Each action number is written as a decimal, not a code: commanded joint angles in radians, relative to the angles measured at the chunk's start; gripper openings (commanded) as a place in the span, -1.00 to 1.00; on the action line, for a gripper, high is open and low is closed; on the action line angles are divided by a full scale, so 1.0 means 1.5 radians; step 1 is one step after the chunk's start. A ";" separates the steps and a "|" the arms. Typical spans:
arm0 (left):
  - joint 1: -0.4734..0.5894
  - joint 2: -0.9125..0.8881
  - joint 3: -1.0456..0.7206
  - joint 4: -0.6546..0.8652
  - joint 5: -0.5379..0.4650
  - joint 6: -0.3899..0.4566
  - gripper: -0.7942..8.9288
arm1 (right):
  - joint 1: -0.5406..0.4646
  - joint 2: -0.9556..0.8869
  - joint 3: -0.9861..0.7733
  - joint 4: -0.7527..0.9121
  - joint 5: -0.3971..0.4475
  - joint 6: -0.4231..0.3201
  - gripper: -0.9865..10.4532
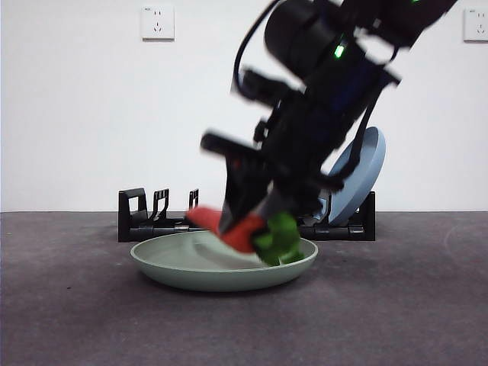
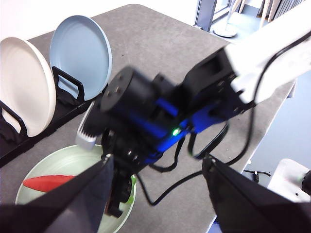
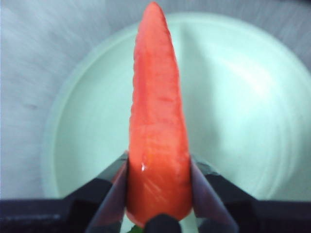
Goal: Take the green plate from the plate rack,put the plate on the table,take the carrot from the table,put the carrot in the plate
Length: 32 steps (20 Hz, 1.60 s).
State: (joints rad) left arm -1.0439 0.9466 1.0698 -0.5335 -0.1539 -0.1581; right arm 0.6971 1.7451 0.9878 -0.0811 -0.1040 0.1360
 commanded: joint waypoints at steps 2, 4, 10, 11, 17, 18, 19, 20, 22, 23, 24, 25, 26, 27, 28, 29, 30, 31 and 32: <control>-0.002 0.000 -0.002 -0.013 -0.001 -0.002 -0.19 | 0.003 0.047 -0.002 0.012 0.022 0.011 -0.86; -0.002 0.000 -0.002 -0.023 -0.001 -0.002 -0.19 | 0.003 0.051 -0.002 0.012 0.021 0.011 -0.80; -0.002 0.000 -0.002 -0.025 -0.001 -0.001 -0.19 | 0.004 0.022 -0.001 0.018 0.021 0.011 0.16; -0.002 0.000 -0.002 -0.025 -0.001 -0.001 -0.19 | 0.004 0.007 -0.001 0.015 0.021 0.011 0.16; -0.002 0.000 -0.002 -0.030 -0.001 0.003 -0.19 | 0.004 -0.170 -0.001 -0.134 0.016 0.011 0.16; -0.002 0.000 -0.002 -0.032 -0.001 0.003 -0.19 | 0.004 -0.216 -0.001 -0.193 0.016 0.011 0.16; -0.002 0.000 -0.002 -0.035 -0.001 0.003 -0.19 | 0.004 -0.254 -0.001 -0.242 0.016 0.010 0.16; -0.002 0.000 -0.002 -0.039 -0.001 0.003 -0.19 | 0.004 -0.301 -0.001 -0.302 0.015 0.005 0.16; -0.002 0.000 -0.002 -0.053 -0.001 0.003 -0.19 | 0.004 -0.380 -0.001 -0.404 -0.003 -0.003 0.16; -0.002 0.000 -0.002 -0.062 0.000 0.003 -0.19 | 0.004 -0.415 -0.001 -0.445 -0.005 -0.004 0.16; -0.002 0.000 -0.002 -0.072 0.000 0.003 -0.19 | 0.004 -0.454 -0.001 -0.490 -0.010 -0.007 0.16; -0.002 0.000 -0.002 -0.081 0.001 0.003 -0.19 | 0.004 -0.482 -0.001 -0.521 -0.019 -0.011 0.16; -0.002 0.000 -0.002 -0.092 0.002 0.003 -0.19 | 0.004 -0.514 -0.001 -0.554 -0.020 -0.010 0.16; -0.002 0.000 -0.002 -0.099 0.002 0.003 -0.19 | 0.004 -0.537 -0.001 -0.577 -0.020 -0.010 0.15; -0.002 0.000 -0.002 -0.108 0.003 0.003 -0.19 | 0.004 -0.559 -0.001 -0.597 -0.019 -0.010 0.15; -0.002 0.000 -0.002 -0.116 0.004 0.003 -0.20 | 0.004 -0.579 -0.001 -0.614 -0.019 -0.010 0.08; -0.002 0.000 -0.002 -0.124 0.004 0.003 -0.24 | 0.004 -0.597 -0.001 -0.626 -0.019 -0.010 -0.11; -0.002 0.000 -0.002 -0.131 0.004 0.003 -0.43 | 0.004 -0.609 -0.001 -0.633 -0.019 -0.011 -0.35; -0.002 0.000 -0.002 -0.139 0.004 0.003 -0.76 | 0.004 -0.622 -0.001 -0.636 -0.019 -0.012 -0.71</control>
State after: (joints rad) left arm -1.0439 0.9466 1.0698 -0.7437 -0.1493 -0.1577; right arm 0.7010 0.8120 0.9897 -1.0378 -0.1307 0.1303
